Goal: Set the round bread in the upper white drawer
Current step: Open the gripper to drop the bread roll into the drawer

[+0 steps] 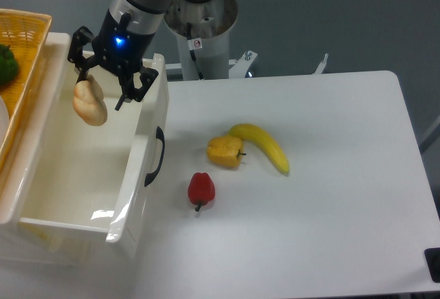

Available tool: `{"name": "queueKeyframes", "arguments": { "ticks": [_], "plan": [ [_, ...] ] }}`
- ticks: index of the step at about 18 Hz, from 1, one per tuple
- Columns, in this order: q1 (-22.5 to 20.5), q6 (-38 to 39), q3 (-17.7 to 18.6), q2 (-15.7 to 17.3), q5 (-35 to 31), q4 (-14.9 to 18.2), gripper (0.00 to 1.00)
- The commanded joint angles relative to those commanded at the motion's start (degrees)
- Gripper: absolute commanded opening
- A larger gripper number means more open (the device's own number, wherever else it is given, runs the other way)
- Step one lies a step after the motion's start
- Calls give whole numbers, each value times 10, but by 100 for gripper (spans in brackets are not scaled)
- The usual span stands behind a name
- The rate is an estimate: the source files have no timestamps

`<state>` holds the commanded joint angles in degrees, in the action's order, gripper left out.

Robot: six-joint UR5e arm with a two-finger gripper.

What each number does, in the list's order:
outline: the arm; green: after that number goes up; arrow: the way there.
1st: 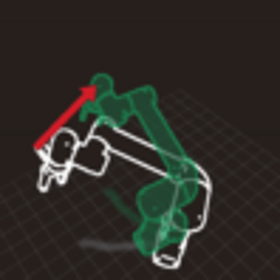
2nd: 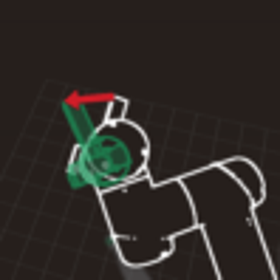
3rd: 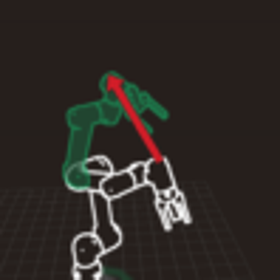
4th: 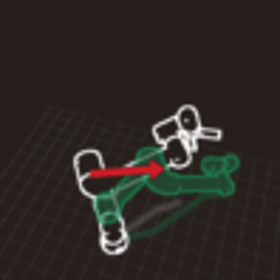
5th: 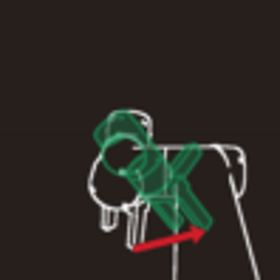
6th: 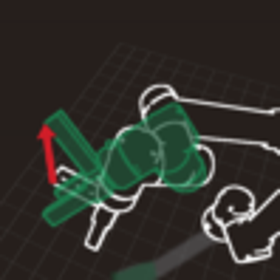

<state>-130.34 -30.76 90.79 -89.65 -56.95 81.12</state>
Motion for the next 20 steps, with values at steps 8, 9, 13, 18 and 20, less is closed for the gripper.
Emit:
{"name": "queueKeyframes", "arguments": {
  "ticks": [8,9,13,18,20],
  "plan": [
    [0,-1,-1,0,-1,-2,85],
    [0,-1,-1,0,-1,-2,85],
    [-1,-1,-1,0,-1,-8,85],
    [-13,-1,-4,-7,-23,-20,100],
    [-25,-2,-6,-9,-44,-20,100]
  ]
}}
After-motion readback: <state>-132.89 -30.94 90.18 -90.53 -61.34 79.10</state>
